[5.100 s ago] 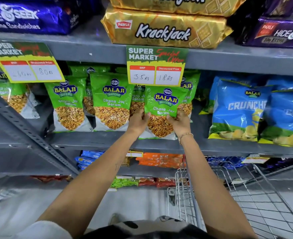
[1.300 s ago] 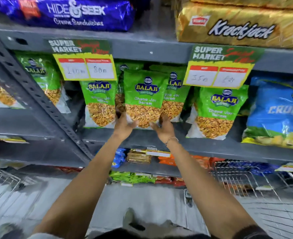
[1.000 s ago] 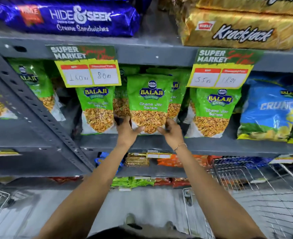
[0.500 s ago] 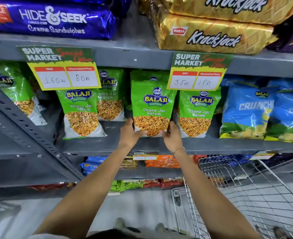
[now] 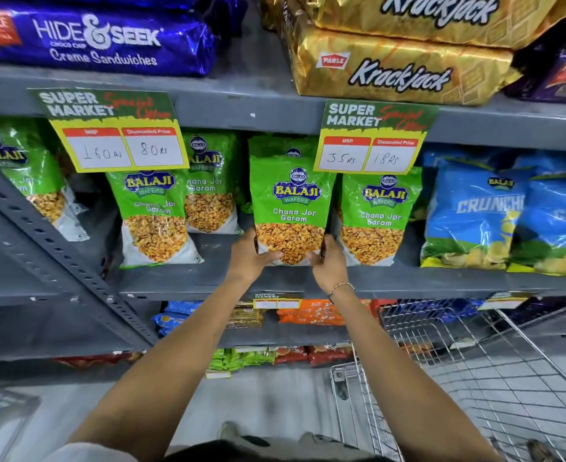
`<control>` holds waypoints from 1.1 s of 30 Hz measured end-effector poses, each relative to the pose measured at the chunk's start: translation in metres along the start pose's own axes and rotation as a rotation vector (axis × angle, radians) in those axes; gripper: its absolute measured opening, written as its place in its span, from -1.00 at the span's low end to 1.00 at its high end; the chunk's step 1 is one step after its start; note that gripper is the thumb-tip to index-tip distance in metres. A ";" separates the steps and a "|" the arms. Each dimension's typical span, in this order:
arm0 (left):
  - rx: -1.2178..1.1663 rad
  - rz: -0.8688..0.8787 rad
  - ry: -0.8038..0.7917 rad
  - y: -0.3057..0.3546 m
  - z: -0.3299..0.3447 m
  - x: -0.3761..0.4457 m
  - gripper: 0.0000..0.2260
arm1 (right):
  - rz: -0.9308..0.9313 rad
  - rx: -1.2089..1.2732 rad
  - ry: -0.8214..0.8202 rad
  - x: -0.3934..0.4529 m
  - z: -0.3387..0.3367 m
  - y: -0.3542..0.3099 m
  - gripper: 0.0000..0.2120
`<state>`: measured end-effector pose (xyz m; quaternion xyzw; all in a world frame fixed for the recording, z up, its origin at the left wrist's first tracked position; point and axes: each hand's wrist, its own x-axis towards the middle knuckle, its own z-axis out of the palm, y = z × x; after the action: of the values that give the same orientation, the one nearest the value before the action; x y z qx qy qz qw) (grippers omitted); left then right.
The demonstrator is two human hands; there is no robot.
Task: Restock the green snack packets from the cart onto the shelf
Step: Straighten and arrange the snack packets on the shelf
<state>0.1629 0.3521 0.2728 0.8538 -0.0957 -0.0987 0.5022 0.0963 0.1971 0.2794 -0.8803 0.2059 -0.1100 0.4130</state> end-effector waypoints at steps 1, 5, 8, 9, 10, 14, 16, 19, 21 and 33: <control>-0.005 -0.006 -0.003 0.001 0.000 0.000 -0.44 | -0.002 0.006 -0.001 0.000 0.000 0.000 -0.69; -0.023 -0.001 -0.028 0.003 -0.001 -0.003 -0.41 | 0.025 0.010 -0.011 0.001 0.002 0.004 -0.70; -0.023 -0.001 0.012 0.005 -0.003 -0.007 -0.38 | 0.045 0.164 0.029 -0.007 0.004 0.002 -0.55; -0.028 0.005 0.064 0.004 -0.004 -0.010 -0.38 | 0.042 0.229 0.082 -0.013 0.007 -0.001 -0.47; -0.045 0.014 0.125 0.002 -0.005 -0.013 -0.38 | 0.025 0.254 0.161 -0.020 0.010 -0.006 -0.45; -0.015 0.090 0.272 -0.002 -0.016 -0.026 -0.55 | -0.225 0.164 0.316 -0.040 0.034 -0.028 -0.74; -0.029 0.160 0.311 0.000 -0.033 -0.031 -0.67 | -0.325 0.168 0.191 -0.041 0.051 -0.040 -0.81; -0.059 0.243 0.450 -0.003 -0.069 -0.036 -0.86 | -0.354 0.159 0.049 -0.036 0.076 -0.061 -0.80; -0.017 0.291 0.563 -0.017 -0.095 -0.038 -0.88 | -0.317 0.170 -0.063 -0.033 0.093 -0.078 -0.76; -0.028 -0.261 0.423 -0.103 -0.169 -0.005 -0.36 | -0.132 0.175 -0.518 -0.016 0.162 -0.131 -0.26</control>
<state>0.2099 0.5441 0.2632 0.8535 0.1240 0.0172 0.5059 0.1761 0.3900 0.2777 -0.8515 0.0254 0.0746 0.5185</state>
